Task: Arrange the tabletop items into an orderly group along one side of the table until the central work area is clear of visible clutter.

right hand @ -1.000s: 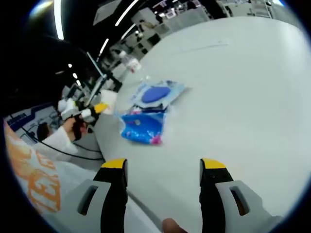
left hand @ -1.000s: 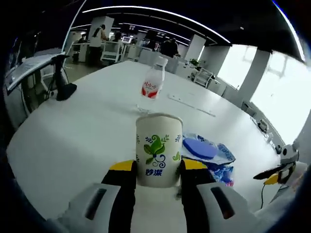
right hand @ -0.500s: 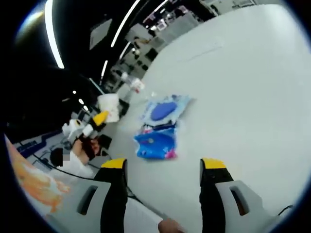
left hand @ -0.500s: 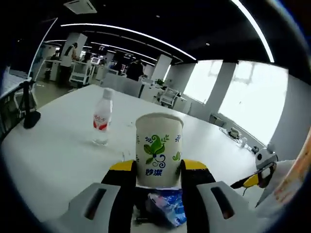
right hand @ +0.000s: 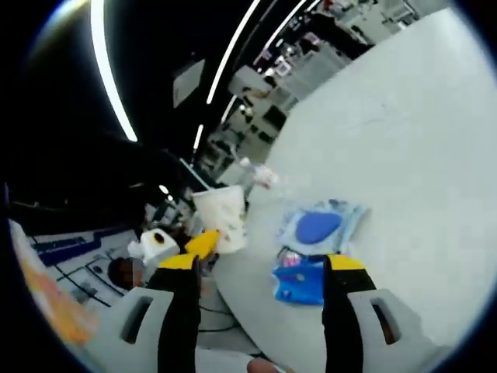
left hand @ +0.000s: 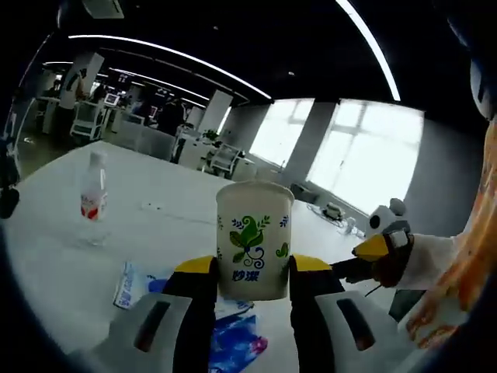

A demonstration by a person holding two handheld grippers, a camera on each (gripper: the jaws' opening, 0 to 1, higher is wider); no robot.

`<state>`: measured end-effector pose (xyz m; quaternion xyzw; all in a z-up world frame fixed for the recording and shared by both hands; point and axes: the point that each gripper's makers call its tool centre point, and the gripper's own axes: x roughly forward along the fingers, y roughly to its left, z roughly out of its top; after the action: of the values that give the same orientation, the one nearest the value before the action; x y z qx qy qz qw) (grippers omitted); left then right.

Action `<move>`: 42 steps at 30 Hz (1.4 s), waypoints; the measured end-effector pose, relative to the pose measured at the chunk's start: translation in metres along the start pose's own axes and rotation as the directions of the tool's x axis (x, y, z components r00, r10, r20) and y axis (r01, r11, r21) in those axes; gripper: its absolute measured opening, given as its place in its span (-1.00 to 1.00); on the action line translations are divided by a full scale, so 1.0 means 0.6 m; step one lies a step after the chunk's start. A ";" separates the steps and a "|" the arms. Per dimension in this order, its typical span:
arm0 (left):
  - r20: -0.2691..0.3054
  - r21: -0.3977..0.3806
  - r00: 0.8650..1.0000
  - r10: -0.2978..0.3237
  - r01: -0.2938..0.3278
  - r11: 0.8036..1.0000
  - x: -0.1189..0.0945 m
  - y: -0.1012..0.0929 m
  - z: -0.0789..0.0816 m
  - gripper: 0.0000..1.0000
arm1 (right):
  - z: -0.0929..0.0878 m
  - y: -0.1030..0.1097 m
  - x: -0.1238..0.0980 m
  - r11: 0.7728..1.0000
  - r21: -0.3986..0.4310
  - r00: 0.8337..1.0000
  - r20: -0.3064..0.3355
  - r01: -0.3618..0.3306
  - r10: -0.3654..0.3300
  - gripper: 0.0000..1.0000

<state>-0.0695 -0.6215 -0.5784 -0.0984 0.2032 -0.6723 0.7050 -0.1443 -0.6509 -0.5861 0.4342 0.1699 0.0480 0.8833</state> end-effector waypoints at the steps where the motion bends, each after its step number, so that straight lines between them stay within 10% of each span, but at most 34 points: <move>1: 0.002 0.007 1.000 -0.015 0.015 1.000 0.006 -0.011 0.004 -0.30 | 0.003 0.004 0.004 1.000 -0.016 1.000 -0.007 -0.002 0.002 0.26; 21: 0.005 0.018 0.966 -0.260 0.260 0.965 0.037 -0.132 -0.001 -0.29 | 0.036 0.068 0.024 0.990 0.019 0.988 0.069 -0.138 0.136 0.18; 42: -0.033 -0.029 0.926 -0.377 0.376 0.926 0.029 -0.160 -0.011 -0.30 | 0.034 0.062 0.019 0.989 0.041 0.985 0.108 -0.142 0.137 -0.02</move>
<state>-0.1590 -0.6453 -0.5477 -0.1306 0.2014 -0.7945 0.5577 -0.1244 -0.6406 -0.5480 0.4681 0.0935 0.0829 0.8748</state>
